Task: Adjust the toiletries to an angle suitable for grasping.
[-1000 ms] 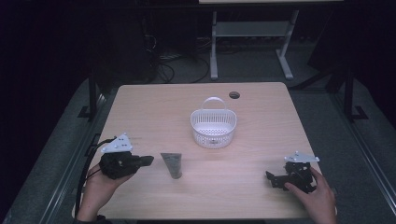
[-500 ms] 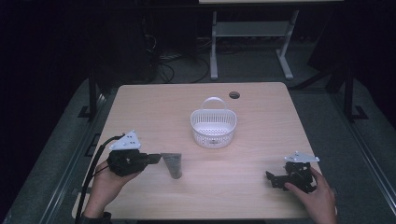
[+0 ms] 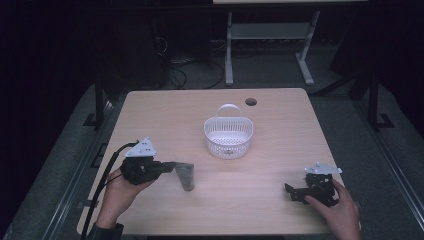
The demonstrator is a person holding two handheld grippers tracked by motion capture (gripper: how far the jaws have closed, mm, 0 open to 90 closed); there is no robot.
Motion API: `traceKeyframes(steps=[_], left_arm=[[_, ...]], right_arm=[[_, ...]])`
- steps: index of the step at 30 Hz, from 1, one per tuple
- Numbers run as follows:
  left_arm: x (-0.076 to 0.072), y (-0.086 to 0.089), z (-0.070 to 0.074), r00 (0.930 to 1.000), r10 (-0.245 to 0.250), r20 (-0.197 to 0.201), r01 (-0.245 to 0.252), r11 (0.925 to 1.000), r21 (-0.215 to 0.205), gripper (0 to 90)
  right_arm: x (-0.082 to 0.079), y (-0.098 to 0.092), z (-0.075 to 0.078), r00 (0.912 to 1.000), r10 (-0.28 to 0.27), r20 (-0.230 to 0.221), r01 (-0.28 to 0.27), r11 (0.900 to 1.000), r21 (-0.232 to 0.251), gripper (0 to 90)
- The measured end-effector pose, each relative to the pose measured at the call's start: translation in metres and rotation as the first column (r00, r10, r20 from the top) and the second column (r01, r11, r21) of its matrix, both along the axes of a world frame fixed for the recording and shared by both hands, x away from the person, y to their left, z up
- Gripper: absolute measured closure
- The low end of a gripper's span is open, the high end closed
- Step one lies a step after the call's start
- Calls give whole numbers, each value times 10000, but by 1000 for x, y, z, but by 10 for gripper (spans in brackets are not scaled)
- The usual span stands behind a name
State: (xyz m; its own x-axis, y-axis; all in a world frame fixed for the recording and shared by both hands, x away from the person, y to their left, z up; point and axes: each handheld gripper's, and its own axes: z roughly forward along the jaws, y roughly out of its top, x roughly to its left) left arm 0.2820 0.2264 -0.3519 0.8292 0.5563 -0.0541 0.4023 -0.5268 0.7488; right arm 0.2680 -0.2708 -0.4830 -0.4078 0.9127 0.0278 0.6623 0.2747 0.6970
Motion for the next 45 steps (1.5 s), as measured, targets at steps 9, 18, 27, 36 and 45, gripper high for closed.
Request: traceKeyframes(steps=[9,18,27,36,45], left_arm=[[5,-2,0,9999,74,125,-76,9998,160,896],[13,-4,-2,9997,151,204,-155,9997,192,896],[21,-4,-4,9995,249,198,-253,9995,170,896],[25,-5,-6,9995,250,197,-254,9995,211,895],[18,-1,-5,9999,84,58,-88,9983,571,790]], right_arm=[[0,0,0,10000,0,2,0,10000,6,0],[0,0,0,10000,2,4,-2,10000,-2,0],[0,0,0,10000,2,3,-2,10000,-4,0],[0,0,0,10000,5,6,-5,10000,1,0],[0,0,0,10000,0,6,0,10000,-2,0]])
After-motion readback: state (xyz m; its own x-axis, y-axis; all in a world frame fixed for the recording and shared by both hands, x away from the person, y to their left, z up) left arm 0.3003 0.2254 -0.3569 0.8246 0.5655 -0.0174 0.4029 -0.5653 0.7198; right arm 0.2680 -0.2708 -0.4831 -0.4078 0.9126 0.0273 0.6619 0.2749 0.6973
